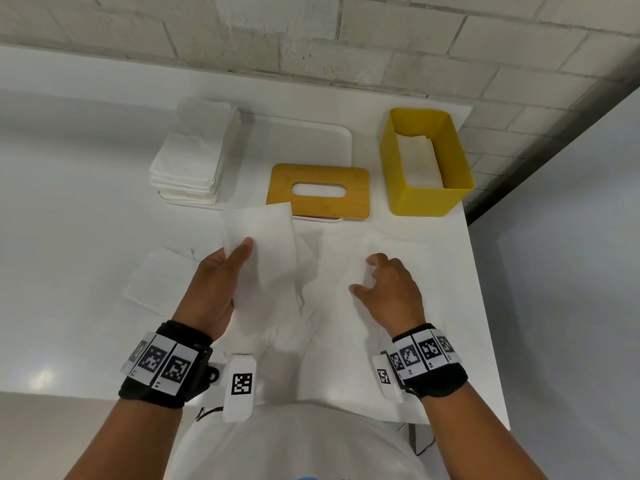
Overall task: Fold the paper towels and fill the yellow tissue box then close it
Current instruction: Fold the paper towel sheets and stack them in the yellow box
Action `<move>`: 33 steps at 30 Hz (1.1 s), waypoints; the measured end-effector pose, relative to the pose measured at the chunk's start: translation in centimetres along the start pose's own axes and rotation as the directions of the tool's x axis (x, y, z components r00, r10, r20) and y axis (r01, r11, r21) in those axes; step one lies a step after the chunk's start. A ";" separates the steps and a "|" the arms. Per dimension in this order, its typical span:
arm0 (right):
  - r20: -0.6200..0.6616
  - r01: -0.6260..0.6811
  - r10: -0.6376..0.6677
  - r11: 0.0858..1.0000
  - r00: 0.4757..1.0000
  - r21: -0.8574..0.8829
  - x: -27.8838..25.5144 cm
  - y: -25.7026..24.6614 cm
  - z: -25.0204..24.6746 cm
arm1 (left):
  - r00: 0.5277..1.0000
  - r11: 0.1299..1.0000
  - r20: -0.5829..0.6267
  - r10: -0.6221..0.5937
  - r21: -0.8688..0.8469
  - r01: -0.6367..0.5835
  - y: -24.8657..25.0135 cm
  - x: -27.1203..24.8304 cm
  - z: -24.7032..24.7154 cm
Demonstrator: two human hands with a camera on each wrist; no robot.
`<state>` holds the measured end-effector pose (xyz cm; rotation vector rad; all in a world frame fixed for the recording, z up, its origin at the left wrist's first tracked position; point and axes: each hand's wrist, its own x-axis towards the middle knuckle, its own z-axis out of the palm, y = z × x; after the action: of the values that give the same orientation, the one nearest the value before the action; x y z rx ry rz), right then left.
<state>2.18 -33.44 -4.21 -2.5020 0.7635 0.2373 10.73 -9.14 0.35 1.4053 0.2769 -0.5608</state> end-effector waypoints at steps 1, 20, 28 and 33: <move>0.006 0.005 -0.005 0.999 1.000 0.036 0.1 -0.1 0.1 | 1.000 1.000 0.005 -0.005 -0.004 0.005 -0.1 -0.1 0.1; -0.075 0.194 -0.235 0.536 0.969 0.821 -3.1 -4.8 -7.0 | 0.998 1.000 0.070 -0.002 0.026 0.000 0.8 -0.6 1.4; -0.123 0.385 -0.442 0.572 0.888 0.725 -4.2 -8.5 -7.9 | 0.976 0.995 0.201 0.085 -0.066 -0.073 2.4 -1.4 3.6; -0.119 0.364 -0.401 0.619 0.908 0.696 -4.2 -8.5 -6.2 | 0.953 0.984 0.287 0.098 -0.169 -0.051 3.2 -2.1 3.7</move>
<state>3.62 -28.65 5.93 -1.8247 0.1942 -0.1398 10.07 -12.15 4.69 1.1535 0.0278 -0.6615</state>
